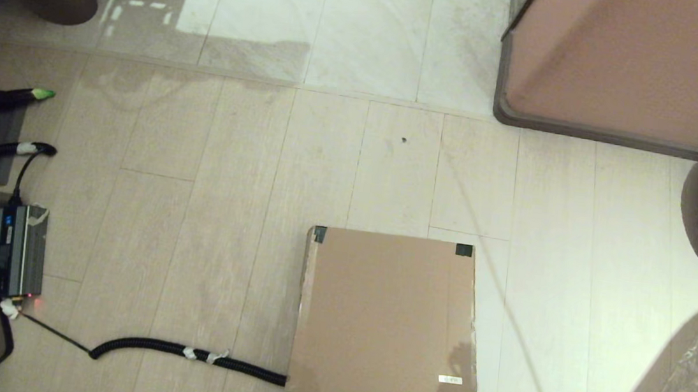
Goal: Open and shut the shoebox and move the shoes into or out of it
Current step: Open the shoe box
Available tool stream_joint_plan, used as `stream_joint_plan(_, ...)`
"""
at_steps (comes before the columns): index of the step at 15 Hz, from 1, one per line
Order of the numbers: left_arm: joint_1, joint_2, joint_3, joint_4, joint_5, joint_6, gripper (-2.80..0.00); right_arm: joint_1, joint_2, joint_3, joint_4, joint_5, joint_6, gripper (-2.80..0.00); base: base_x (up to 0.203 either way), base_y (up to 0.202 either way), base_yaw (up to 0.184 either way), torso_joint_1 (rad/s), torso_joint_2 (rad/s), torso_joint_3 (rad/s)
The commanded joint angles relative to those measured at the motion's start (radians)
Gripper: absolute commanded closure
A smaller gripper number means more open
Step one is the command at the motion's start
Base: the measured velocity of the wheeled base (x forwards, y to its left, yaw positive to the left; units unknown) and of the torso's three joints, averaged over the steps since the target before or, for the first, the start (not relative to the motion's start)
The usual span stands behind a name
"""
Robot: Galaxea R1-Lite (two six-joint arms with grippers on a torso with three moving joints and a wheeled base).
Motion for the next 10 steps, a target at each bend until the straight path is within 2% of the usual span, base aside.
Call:
stream_joint_plan(1, 0.0, 0.001, 0.001, -0.002, 0.0, 0.001, 0.0, 0.0, 0.001, 0.0, -0.001, 0.001, -0.003, 0.0, 0.0, 0.0, 0.0, 0.0, 0.0, 0.0)
stream_joint_plan(4, 0.002, 0.003, -0.005, 0.01, 0.002, 0.011, 0.0, 0.0, 0.001, 0.0, -0.001, 0.001, -0.038, 0.0, 0.0, 0.0, 0.0, 0.0, 0.0, 0.0)
stream_joint_plan(6, 0.003, 0.002, -0.014, 0.0, -0.003, 0.077, 0.0, 0.0, 0.001, -0.009, 0.003, 0.043, -0.215, 0.0, 0.0, 0.0, 0.0, 0.0, 0.0, 0.0)
stream_joint_plan(7, 0.003, 0.015, -0.058, 0.006, 0.004, 0.086, 0.0, 0.0, 0.008, -0.043, 0.009, 0.078, -0.251, 0.0, 0.0, 0.0, 0.0, 0.0, 0.0, 0.0)
stream_joint_plan(10, 0.002, 0.215, -0.216, 0.015, 0.018, 0.092, 0.0, -0.001, 0.183, -0.193, 0.05, 0.045, -0.196, 0.0, 0.0, 0.0, 0.0, 0.0, 0.0, 0.0)
